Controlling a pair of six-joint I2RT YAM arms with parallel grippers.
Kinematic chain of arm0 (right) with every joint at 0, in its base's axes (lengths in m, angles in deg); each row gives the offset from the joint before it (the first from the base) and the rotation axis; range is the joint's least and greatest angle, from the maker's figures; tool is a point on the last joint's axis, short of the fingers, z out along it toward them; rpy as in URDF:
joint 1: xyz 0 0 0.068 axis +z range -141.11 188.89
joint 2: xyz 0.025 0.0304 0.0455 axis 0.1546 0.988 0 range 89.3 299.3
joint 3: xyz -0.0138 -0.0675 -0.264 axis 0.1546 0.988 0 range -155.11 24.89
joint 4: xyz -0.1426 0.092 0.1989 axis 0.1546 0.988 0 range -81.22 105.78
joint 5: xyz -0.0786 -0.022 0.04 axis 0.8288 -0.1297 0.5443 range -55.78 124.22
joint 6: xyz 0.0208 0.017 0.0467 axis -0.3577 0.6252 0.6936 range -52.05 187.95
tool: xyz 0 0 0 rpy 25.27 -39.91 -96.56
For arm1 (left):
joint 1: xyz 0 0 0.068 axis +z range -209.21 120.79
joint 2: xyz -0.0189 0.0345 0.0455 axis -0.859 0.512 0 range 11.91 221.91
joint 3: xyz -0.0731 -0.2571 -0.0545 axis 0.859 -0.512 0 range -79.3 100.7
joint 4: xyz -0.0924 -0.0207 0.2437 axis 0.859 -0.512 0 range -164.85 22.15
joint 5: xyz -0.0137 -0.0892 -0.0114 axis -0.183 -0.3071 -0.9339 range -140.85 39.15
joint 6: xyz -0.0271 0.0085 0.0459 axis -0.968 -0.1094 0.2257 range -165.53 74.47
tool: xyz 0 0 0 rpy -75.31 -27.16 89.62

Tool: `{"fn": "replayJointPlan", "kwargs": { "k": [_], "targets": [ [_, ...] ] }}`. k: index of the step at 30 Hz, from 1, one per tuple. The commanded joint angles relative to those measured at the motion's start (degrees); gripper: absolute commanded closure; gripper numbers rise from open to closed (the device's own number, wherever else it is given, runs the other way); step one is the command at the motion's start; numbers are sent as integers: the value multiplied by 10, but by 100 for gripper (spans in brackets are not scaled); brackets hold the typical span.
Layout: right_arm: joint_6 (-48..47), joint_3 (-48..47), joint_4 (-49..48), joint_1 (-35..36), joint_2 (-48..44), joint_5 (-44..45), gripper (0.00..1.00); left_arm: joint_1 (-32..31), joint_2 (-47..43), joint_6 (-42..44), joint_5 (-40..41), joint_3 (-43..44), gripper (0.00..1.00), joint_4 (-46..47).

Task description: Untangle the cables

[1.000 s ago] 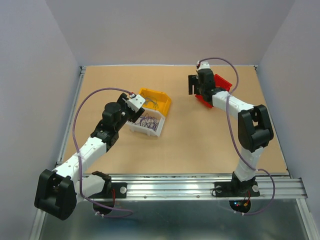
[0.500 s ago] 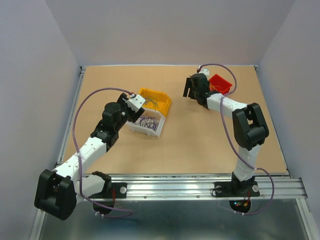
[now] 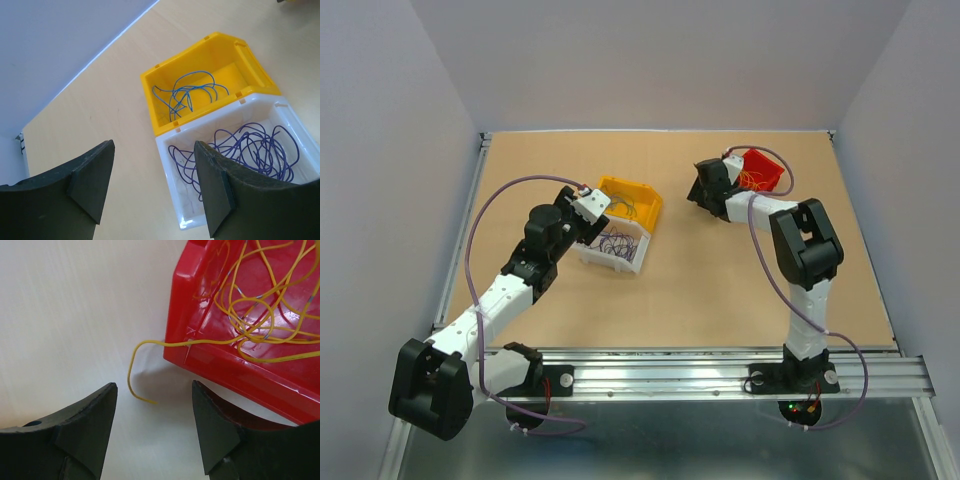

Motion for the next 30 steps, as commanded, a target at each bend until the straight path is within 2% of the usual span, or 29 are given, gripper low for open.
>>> {"fn": "replayJointPlan", "kwargs": {
  "k": [1,5,6,9,12,13,15,30],
  "targets": [
    [25,-33,-21,4,21,10,34,3,-2,-4,4,18,24,17],
    [20,-52,-22,4,44,-8,39,3,0,-4,4,18,24,17],
    [18,-53,-22,4,45,-8,52,3,0,-5,4,18,24,16],
    [15,-44,-22,4,31,-4,76,3,-2,-5,4,18,24,16],
    [7,-35,-23,2,17,-7,86,3,-3,-5,3,18,24,16],
    [5,-31,-23,2,10,-10,96,3,-3,-5,3,17,24,16],
    [3,-24,-23,-4,2,-27,99,3,-4,-5,3,17,24,16],
    [-25,17,-46,-54,-71,-122,99,3,-2,-4,3,18,24,15]
  ]
}}
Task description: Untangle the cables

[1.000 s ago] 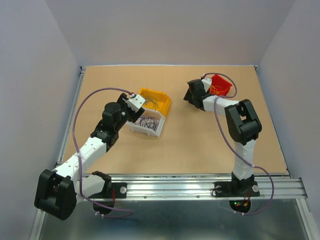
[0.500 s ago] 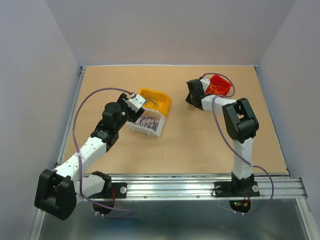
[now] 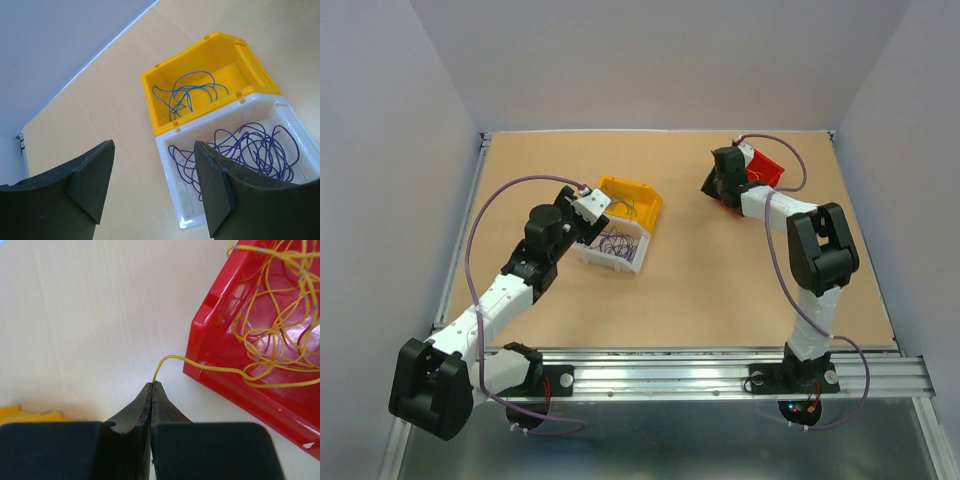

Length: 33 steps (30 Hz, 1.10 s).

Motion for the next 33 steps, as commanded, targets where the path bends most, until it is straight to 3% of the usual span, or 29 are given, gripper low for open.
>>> {"fn": "replayJointPlan", "kwargs": {
  "k": [1,12,21,28,33],
  "targets": [
    [-12,15,-33,-25,-34,-34,99,3,-1,-4,2,18,24,15],
    [-11,18,-57,-103,-10,-141,100,3,4,-2,2,18,24,16],
    [-9,7,-64,-144,26,-171,100,3,7,-1,2,18,24,17],
    [3,-1,-57,-156,48,-68,99,3,8,-1,3,19,24,16],
    [9,-60,-9,-155,105,12,99,3,11,0,3,20,24,17]
  ]
}}
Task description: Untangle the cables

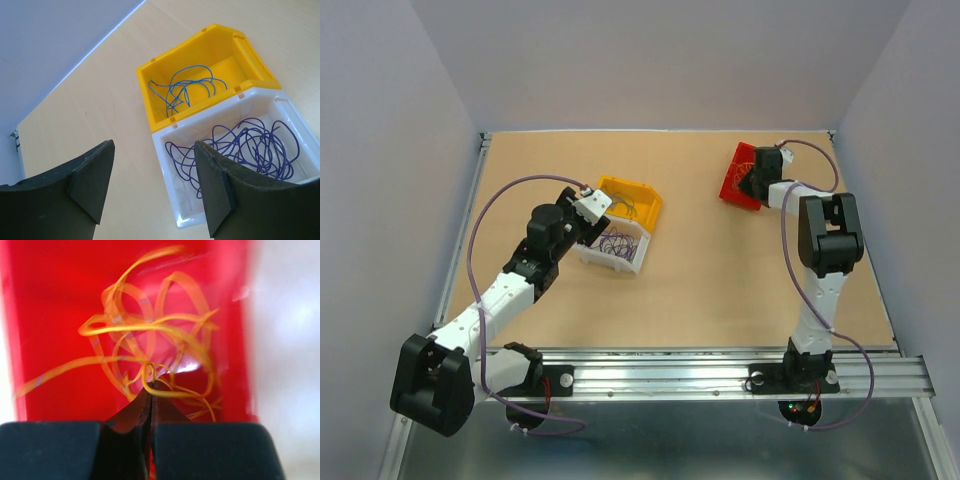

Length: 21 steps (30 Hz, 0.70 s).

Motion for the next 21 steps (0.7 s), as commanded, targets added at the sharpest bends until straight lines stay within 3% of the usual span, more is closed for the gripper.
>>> {"fn": "replayJointPlan", "kwargs": {
  "k": [1,6,8,9,21],
  "targets": [
    [4,-55,27,-3,44,82,99,3,-1,0,3,20,24,20],
    [-17,-78,50,4,71,99,98,3,2,1,4,21,24,19],
    [-26,-76,55,8,62,103,93,3,0,2,4,22,24,19],
    [-31,-70,54,10,47,105,88,3,0,2,4,21,24,19],
    [-63,-2,46,24,-99,126,67,3,-10,1,3,15,24,22]
  ]
}}
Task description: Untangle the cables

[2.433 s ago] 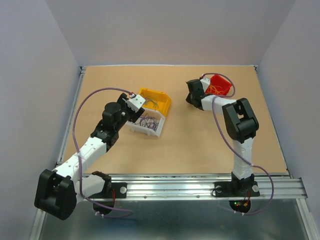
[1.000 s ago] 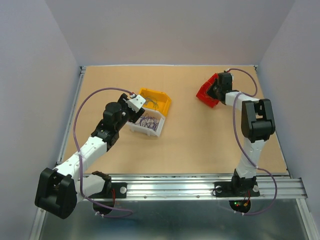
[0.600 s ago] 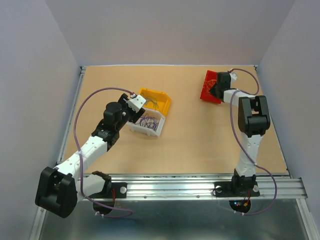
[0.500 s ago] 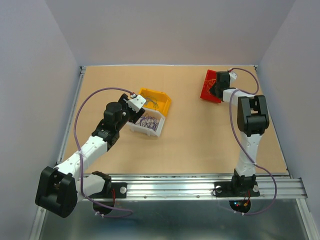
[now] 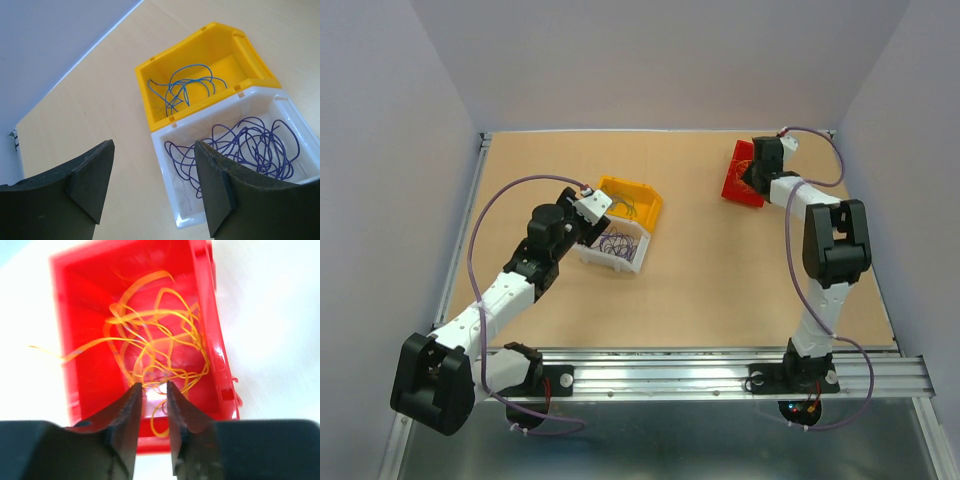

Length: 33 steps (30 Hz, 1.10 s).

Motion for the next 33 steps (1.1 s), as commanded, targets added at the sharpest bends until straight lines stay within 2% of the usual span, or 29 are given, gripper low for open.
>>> {"fn": "replayJointPlan", "kwargs": {
  "k": [1,3,4,6,7,10,12,13,15,17,18,21,23,28,33],
  "targets": [
    [-19,29,-12,3,-65,15,64,3,-14,1,4,15,23,23],
    [-21,40,-16,6,-77,5,59,3,-13,1,3,16,24,22],
    [-24,50,-21,7,-89,1,50,3,-12,1,3,16,24,23],
    [-28,61,-23,9,-109,-6,39,3,-13,1,2,15,24,23],
    [-29,75,-23,10,-119,-8,25,3,-15,0,3,15,24,23],
    [-38,119,-51,13,-163,-9,6,3,-18,0,2,12,19,24],
    [-54,152,-78,16,-196,-36,3,4,-25,-6,9,10,15,34],
    [-80,172,-92,17,-232,-50,0,4,-29,-11,14,4,8,41],
    [-98,245,-141,22,-280,-93,0,13,-46,-23,24,-3,2,63],
    [-116,307,-188,23,-338,-125,0,26,-65,-43,20,-18,1,81],
    [-120,371,-246,23,-400,-147,0,42,-84,-50,15,-31,1,103],
    [-121,488,-333,23,-534,-164,0,64,-123,-83,3,-54,1,150],
    [-123,516,-342,22,-606,-165,0,79,-139,-110,-4,-68,1,174],
    [-122,564,-343,23,-692,-170,0,86,-153,-138,-3,-105,1,221],
    [-122,575,-336,23,-726,-167,0,86,-158,-133,-20,-108,1,224]
  ]
}}
